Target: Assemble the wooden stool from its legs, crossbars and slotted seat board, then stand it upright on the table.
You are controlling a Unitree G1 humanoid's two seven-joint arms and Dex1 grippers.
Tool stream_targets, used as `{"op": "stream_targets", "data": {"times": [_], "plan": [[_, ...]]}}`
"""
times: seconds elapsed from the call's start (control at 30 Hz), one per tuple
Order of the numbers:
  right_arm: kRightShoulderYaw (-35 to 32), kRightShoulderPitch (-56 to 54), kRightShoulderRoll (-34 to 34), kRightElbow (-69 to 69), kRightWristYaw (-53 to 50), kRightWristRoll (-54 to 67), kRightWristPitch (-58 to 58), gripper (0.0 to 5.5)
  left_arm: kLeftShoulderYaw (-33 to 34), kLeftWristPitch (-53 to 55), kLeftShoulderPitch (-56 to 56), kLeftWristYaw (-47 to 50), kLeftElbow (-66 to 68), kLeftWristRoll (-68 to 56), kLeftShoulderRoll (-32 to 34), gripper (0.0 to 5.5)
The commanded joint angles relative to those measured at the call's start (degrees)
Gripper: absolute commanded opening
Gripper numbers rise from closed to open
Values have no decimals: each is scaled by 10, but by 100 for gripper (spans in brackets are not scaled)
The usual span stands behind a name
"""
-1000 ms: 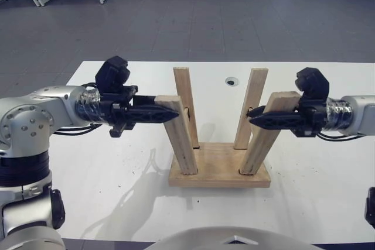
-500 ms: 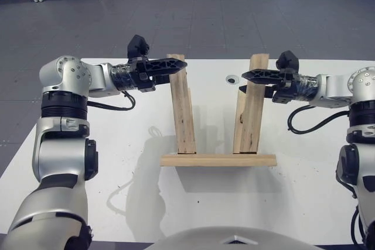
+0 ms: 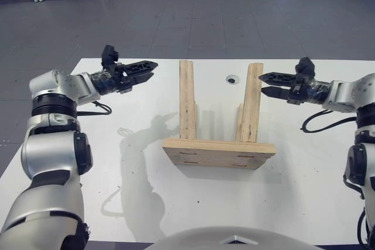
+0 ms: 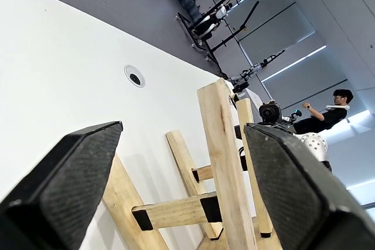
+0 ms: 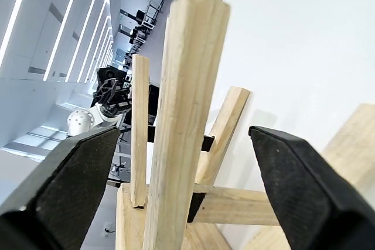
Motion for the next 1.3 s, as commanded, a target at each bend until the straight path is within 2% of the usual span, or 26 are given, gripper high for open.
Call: {"op": "stream_targets", "data": {"times": [0.03,0.1,0.17,0.23,0.3,0.37,0.47,0.6,0.9,0.93,1.27,1.3], "plan": [[-21,85,-91,-109,41,4,24,408,44,10,117,-15,-140,-13,72,385],[10,209,-153,-261,71,-23,-35,408,38,-86,263,21,-303,38,88,385],[15,344,-185,-411,80,-57,-123,408,52,-152,416,52,-483,62,80,385],[15,455,-203,-516,78,-94,-200,408,72,-202,542,14,-628,37,66,385],[30,500,-211,-556,73,-131,-256,408,82,-246,602,-10,-685,20,52,385],[41,510,-205,-588,66,-152,-282,408,64,-277,637,-23,-720,28,55,385],[53,512,-200,-626,63,-161,-292,408,33,-305,655,-28,-746,50,64,385],[78,471,-172,-657,40,-162,-283,408,-19,-327,610,3,-744,78,39,385],[128,415,-127,-687,8,-161,-256,408,-95,-290,544,37,-728,93,22,385],[129,418,-128,-692,9,-158,-252,388,-95,-287,540,37,-727,89,22,385],[132,417,-130,-703,13,-146,-235,189,-80,-250,518,32,-740,44,24,219],[131,414,-130,-703,13,-144,-232,179,-77,-241,516,22,-744,29,27,215]]}}
